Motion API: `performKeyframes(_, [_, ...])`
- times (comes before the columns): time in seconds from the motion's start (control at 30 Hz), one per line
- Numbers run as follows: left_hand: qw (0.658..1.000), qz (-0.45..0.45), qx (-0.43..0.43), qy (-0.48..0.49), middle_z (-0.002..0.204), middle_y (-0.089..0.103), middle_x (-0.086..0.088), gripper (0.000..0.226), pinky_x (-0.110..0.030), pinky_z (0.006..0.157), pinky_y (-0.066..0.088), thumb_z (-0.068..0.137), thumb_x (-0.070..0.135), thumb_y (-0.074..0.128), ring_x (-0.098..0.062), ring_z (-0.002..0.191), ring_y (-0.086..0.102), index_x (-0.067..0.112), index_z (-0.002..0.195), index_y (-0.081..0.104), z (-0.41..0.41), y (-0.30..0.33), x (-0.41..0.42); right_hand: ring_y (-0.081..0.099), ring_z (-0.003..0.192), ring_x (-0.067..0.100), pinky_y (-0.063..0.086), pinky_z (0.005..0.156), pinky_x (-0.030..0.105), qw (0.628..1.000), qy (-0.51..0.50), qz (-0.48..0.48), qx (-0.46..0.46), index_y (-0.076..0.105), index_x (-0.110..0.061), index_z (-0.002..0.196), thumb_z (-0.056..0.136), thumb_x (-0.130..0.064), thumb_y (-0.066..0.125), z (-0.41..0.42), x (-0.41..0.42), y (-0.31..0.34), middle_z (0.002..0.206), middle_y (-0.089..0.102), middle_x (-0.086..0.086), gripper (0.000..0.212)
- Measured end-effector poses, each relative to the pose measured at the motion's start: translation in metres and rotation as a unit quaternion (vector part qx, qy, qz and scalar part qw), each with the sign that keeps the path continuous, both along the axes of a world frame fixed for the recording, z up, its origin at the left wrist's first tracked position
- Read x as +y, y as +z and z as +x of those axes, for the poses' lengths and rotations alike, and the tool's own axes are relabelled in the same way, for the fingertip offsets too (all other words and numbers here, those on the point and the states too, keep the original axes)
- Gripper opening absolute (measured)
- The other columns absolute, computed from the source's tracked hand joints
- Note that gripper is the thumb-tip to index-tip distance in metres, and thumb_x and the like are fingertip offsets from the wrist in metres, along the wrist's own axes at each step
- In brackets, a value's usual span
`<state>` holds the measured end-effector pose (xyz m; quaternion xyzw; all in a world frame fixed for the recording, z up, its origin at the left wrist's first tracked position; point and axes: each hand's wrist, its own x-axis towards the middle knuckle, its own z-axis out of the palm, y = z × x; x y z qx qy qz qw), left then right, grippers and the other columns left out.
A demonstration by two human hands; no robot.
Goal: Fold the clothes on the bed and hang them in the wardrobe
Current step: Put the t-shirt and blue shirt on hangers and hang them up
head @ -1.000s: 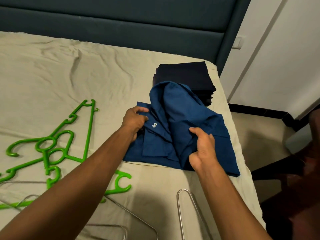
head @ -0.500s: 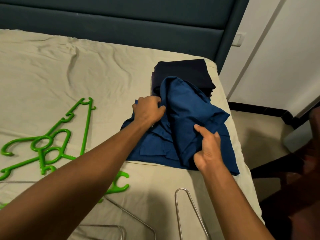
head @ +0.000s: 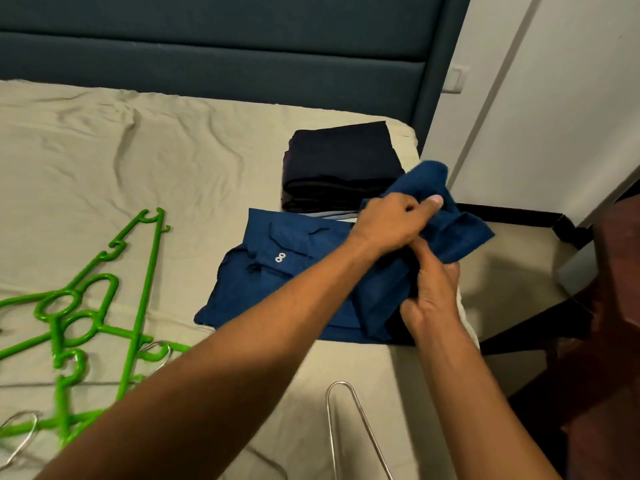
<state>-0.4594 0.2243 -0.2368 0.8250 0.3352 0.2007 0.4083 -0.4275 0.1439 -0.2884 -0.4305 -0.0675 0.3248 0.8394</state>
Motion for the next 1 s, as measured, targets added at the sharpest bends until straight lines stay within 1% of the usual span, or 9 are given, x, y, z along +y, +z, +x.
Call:
performKeyframes(0.1, [0.995,-0.067,-0.051,-0.057,0.107,0.072,0.000,0.048,-0.030,0.095,0.045,0.102,0.053,0.043,-0.015,0.105,0.063,0.015,0.103,0.072,0.013,-0.006,-0.028,0.072,0.099,0.024,0.060,0.083,0.038,0.996,-0.074,0.010,0.042,0.064,-0.009,0.123,0.073,-0.005,0.080,0.023,0.000,0.002,0.116,0.072,0.011,0.052])
performKeyframes(0.17, [0.988,-0.084,-0.098,-0.084,0.126,0.067,0.002,0.039,-0.024,0.103,0.040,0.103,0.045,0.046,-0.012,0.120,0.057,0.019,0.122,0.067,0.015,-0.010,-0.041,0.072,0.095,0.020,0.058,0.073,0.029,0.995,-0.085,0.021,0.055,0.061,-0.007,0.123,0.062,-0.016,0.080,0.035,0.001,0.006,0.116,0.070,0.012,0.065])
performKeyframes(0.23, [0.982,-0.073,-0.146,-0.092,0.135,0.062,0.000,0.036,-0.020,0.104,0.038,0.104,0.035,0.048,-0.010,0.125,0.054,0.017,0.133,0.061,0.012,-0.014,-0.048,0.073,0.091,0.024,0.059,0.069,0.031,0.994,-0.106,-0.025,0.029,0.059,-0.001,0.119,0.067,-0.008,0.079,0.051,0.003,0.004,0.114,0.071,0.015,0.056])
performKeyframes(0.3, [0.977,-0.018,-0.201,-0.065,0.131,0.063,0.000,0.034,-0.019,0.102,0.042,0.102,0.029,0.050,-0.008,0.121,0.056,0.015,0.131,0.062,0.001,-0.023,-0.053,0.074,0.088,0.027,0.062,0.070,0.040,0.989,-0.131,-0.064,0.011,0.062,0.001,0.117,0.072,0.005,0.078,0.065,0.006,0.001,0.110,0.072,0.016,0.047])
performKeyframes(0.4, [0.968,0.066,-0.241,0.033,0.124,0.066,0.004,0.032,-0.024,0.100,0.045,0.099,0.027,0.048,-0.005,0.115,0.058,0.014,0.122,0.066,-0.021,-0.047,-0.057,0.074,0.088,0.024,0.062,0.075,0.046,0.985,-0.148,-0.090,0.016,0.065,-0.006,0.120,0.074,0.002,0.079,0.078,0.005,-0.001,0.107,0.074,0.009,0.049])
performKeyframes(0.57, [0.972,0.060,-0.184,0.131,0.130,0.062,0.006,0.036,-0.037,0.109,0.041,0.095,0.028,0.047,-0.007,0.127,0.051,0.017,0.123,0.067,-0.072,-0.089,-0.052,0.071,0.094,0.019,0.061,0.081,0.042,0.985,-0.137,-0.100,0.028,0.064,-0.016,0.113,0.075,-0.001,0.080,0.070,0.001,-0.005,0.109,0.071,0.002,0.043])
performKeyframes(0.77, [0.966,0.082,-0.137,0.205,0.124,0.064,0.010,0.033,-0.033,0.105,0.045,0.093,0.024,0.049,-0.009,0.120,0.056,0.019,0.121,0.066,-0.144,-0.095,-0.049,0.071,0.097,0.017,0.060,0.084,0.041,0.987,-0.120,-0.105,-0.001,0.063,-0.011,0.122,0.075,-0.001,0.081,0.037,0.008,-0.003,0.111,0.072,0.002,0.051])
performKeyframes(0.9, [0.955,0.098,-0.123,0.250,0.121,0.062,0.013,0.028,-0.033,0.100,0.046,0.097,0.010,0.056,-0.009,0.115,0.056,0.019,0.121,0.065,-0.192,-0.093,-0.042,0.071,0.097,0.013,0.059,0.087,0.037,0.988,-0.104,-0.106,-0.038,0.062,-0.013,0.124,0.075,-0.003,0.081,0.013,0.017,-0.004,0.112,0.071,-0.002,0.053])
performKeyframes(1.0, [0.937,0.125,-0.098,0.311,0.114,0.063,0.010,0.028,-0.035,0.091,0.048,0.094,0.009,0.056,-0.019,0.105,0.060,0.020,0.118,0.066,-0.234,-0.093,-0.033,0.070,0.097,0.011,0.059,0.087,0.034,0.988,-0.089,-0.110,-0.058,0.062,-0.017,0.123,0.077,-0.003,0.080,-0.002,0.022,-0.005,0.112,0.071,-0.005,0.051])
